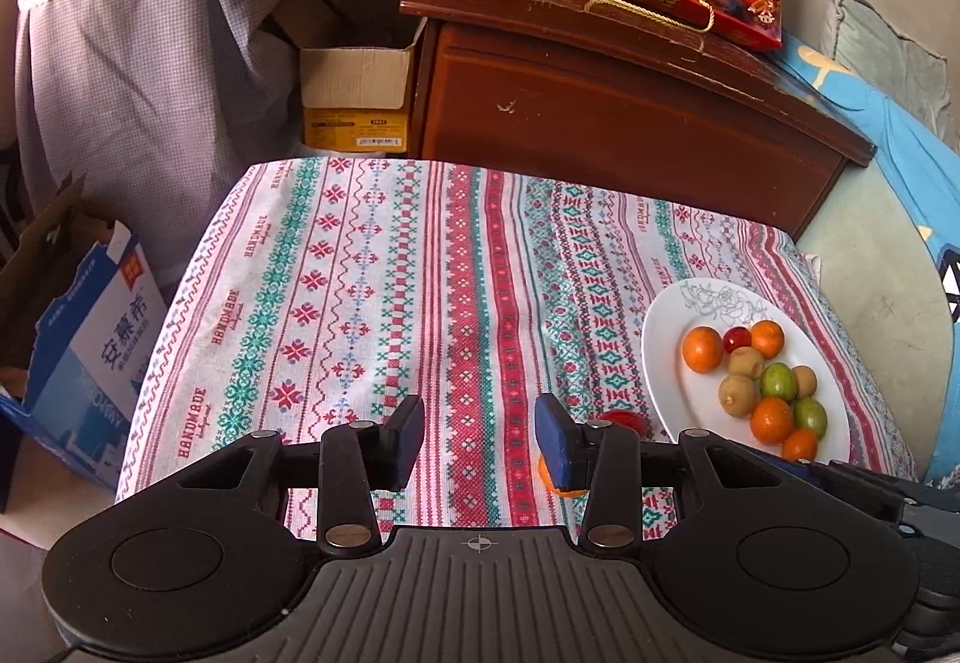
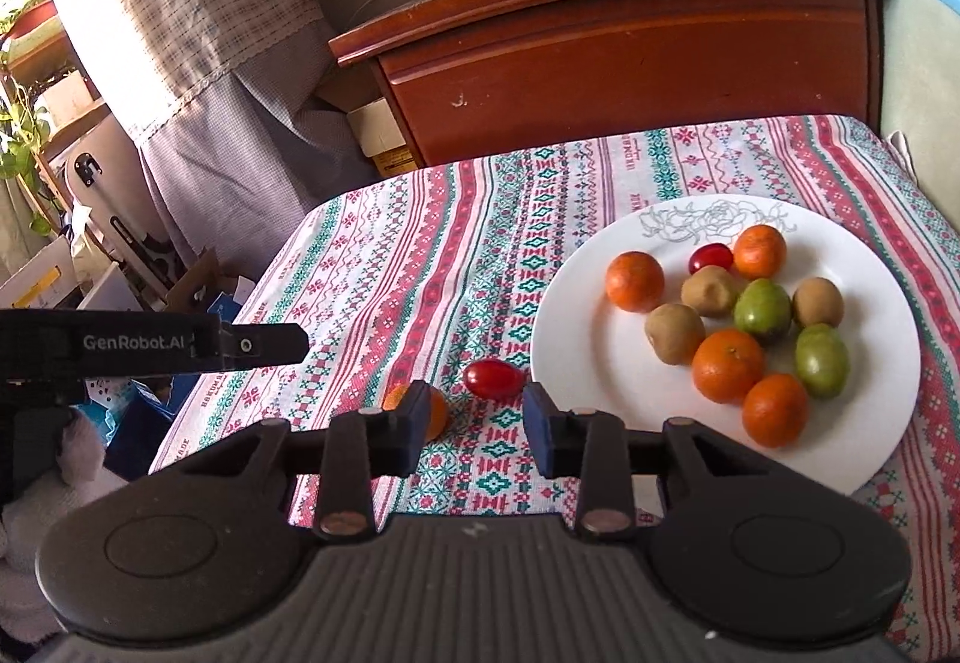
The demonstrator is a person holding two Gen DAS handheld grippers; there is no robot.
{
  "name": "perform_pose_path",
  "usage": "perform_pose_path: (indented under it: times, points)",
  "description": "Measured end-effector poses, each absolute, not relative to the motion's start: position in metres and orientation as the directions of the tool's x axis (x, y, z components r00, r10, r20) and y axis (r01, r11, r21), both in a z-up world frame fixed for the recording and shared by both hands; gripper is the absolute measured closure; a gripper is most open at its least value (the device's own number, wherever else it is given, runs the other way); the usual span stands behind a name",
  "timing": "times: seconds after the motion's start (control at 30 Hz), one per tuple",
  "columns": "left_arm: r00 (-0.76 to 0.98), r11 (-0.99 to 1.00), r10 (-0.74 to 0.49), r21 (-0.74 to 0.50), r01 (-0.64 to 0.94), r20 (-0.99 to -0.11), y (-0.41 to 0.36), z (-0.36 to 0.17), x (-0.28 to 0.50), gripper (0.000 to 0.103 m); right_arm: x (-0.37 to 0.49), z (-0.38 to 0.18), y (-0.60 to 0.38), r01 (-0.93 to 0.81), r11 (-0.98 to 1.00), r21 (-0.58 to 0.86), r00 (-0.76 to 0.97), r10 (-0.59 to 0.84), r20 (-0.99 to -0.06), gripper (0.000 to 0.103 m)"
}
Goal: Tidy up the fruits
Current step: 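Move the left tool to the last mandarin while the right tool approaches a cherry tomato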
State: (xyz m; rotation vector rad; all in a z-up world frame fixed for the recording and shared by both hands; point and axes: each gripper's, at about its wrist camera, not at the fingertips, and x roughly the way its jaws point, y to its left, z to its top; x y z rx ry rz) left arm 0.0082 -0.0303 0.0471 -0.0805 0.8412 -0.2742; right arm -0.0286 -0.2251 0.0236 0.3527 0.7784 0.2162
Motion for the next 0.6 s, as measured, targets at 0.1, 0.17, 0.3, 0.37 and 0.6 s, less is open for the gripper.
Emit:
perform_pose_path:
  times: [0.1, 0.17, 0.3, 0.37, 0.6]
  points:
    - [0.631, 0.960, -0.276, -0.178, 0.216, -0.725, -0.030, 0.045, 0.007, 0.063, -0.022, 0.020, -0.219, -0.076, 0.927, 0.369, 0.700, 0.313, -0.642, 0.072]
    - [0.625, 0.959, -0.278, -0.177, 0.220, -0.729, -0.030, 0.043, 0.006, 0.063, -0.018, 0.018, -0.216, -0.080, 0.931, 0.356, 0.701, 0.306, -0.644, 0.072]
    - [0.614, 0.961, -0.272, -0.174, 0.215, -0.741, -0.027, 0.039, 0.006, 0.063, -0.011, 0.011, -0.213, -0.081, 0.938, 0.337, 0.698, 0.294, -0.652, 0.072]
    - [0.610, 0.961, -0.273, -0.179, 0.211, -0.744, -0.025, 0.038, 0.006, 0.063, -0.008, 0.009, -0.212, -0.083, 0.940, 0.330, 0.697, 0.291, -0.656, 0.072]
    - [0.606, 0.958, -0.284, -0.189, 0.217, -0.743, -0.020, 0.038, 0.005, 0.063, 0.000, 0.002, -0.210, -0.074, 0.942, 0.327, 0.689, 0.285, -0.666, 0.072]
